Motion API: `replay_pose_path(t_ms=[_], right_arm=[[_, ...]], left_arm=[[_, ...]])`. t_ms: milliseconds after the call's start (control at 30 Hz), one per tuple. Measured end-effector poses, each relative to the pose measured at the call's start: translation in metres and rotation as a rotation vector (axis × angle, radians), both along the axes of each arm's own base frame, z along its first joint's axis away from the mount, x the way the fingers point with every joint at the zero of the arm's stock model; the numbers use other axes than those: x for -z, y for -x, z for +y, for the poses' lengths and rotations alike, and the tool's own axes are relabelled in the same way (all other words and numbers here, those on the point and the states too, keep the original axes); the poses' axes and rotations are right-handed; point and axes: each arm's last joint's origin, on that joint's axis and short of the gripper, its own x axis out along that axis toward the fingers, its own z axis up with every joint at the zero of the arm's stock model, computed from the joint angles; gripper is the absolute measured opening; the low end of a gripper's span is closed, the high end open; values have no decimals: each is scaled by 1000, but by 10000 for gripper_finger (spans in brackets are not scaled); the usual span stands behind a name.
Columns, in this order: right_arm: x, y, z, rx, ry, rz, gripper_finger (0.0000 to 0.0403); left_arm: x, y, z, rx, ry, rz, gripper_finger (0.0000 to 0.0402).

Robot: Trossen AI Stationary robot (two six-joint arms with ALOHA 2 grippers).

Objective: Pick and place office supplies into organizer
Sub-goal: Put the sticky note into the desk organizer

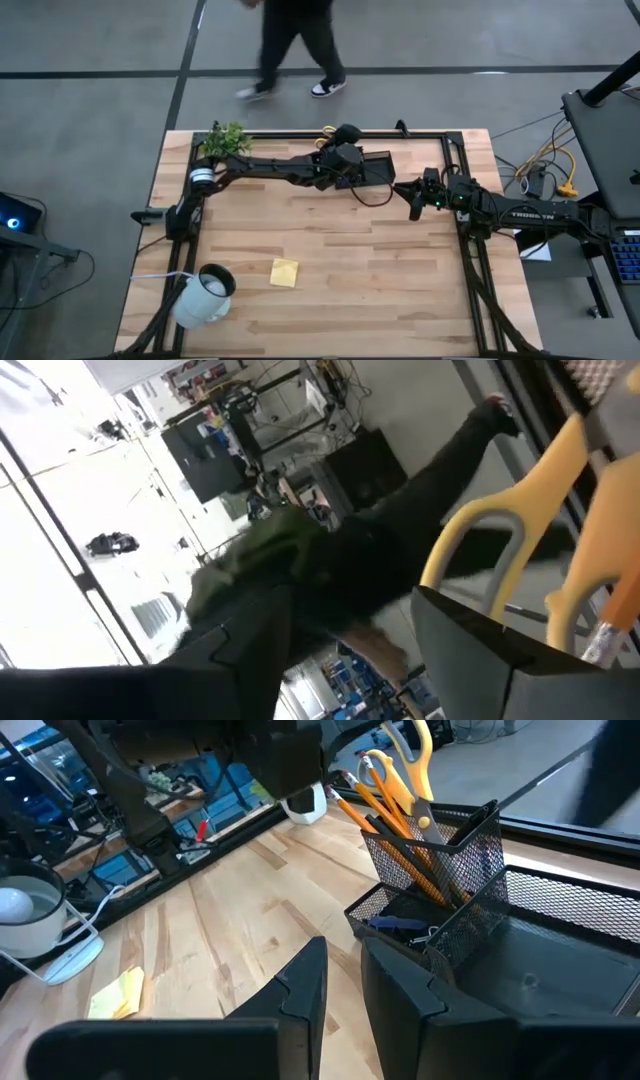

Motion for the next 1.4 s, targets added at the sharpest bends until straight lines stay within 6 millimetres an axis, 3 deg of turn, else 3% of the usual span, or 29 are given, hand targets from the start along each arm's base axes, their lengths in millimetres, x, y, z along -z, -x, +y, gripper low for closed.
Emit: replay_pose_path(t_ms=[167,600,933,1167,1400], right_arm=[[0,0,0,-1,0,0,57],[-1,0,0,-4,0,-7,57],[-1,0,0,-9,-3,-12,57],[-1,0,0,-9,-2,-14,57],[-1,0,0,-9,-1,-14,57]], left_arm=[[-12,2,-8,-2,6,-80,193],[-73,26,-32,6,89,-508,192],[-99,35,-75,71,163,-718,192],[-114,47,-108,102,375,-1027,192],[-116,66,-120,144,749,-1061,192]])
